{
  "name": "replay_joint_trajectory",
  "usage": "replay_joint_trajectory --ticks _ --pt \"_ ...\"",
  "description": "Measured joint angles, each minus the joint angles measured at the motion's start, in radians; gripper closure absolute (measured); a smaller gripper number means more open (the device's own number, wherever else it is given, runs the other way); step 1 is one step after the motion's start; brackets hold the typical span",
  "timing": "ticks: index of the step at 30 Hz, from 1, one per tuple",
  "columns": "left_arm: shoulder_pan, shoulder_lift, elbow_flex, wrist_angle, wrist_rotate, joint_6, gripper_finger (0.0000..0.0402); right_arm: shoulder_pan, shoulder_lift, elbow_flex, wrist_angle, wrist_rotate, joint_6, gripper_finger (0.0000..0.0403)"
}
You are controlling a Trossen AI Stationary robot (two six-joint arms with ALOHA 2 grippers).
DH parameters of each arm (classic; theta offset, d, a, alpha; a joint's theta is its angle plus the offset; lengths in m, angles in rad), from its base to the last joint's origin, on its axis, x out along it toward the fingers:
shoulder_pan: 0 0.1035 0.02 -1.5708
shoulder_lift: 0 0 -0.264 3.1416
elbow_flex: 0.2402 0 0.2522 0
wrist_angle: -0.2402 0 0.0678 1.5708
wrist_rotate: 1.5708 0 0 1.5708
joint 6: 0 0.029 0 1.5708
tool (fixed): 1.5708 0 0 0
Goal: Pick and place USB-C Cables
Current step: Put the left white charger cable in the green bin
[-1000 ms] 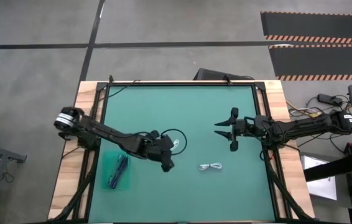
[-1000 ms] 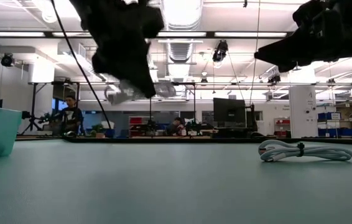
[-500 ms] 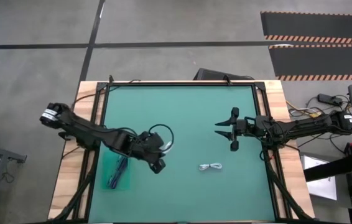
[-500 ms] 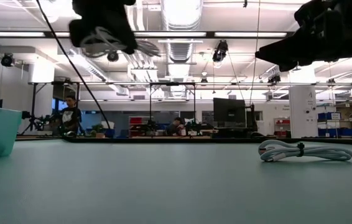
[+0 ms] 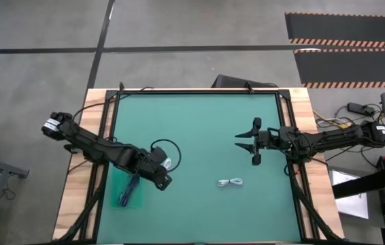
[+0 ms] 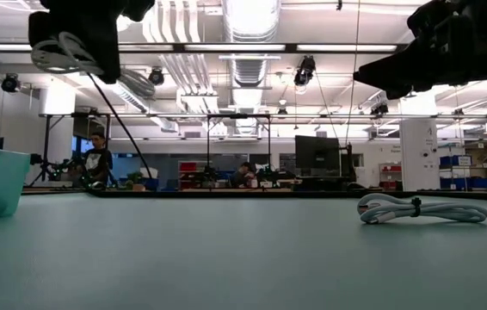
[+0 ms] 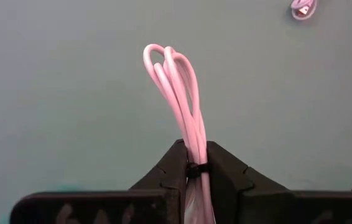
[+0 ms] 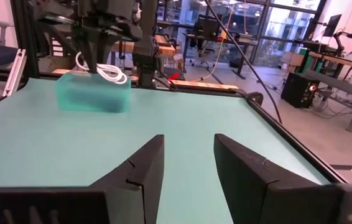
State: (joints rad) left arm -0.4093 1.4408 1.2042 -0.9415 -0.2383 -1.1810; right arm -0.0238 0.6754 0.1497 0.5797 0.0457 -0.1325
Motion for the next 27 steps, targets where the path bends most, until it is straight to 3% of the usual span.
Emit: replay_joint_trajectory --ticks 4,10,18,27 --pt "-0.003 0.005 0.029 -0.025 0.008 -0.016 0.0377 0.000 0.000 0.000 0.000 0.000 0.000 0.0271" --pt "-0.013 0.051 0.121 -0.219 0.018 -0.079 0.0378 0.000 0.000 0.000 0.000 0.000 0.000 0.0271" --pt "-0.033 0.173 0.261 -0.447 0.121 -0.123 0.0378 0.000 0.001 0.000 -0.004 0.000 0.001 0.0271" --pt "-0.051 0.236 0.382 -0.572 0.201 -0.153 0.0378 0.000 0.001 0.000 -0.006 0.000 -0.002 0.0271"
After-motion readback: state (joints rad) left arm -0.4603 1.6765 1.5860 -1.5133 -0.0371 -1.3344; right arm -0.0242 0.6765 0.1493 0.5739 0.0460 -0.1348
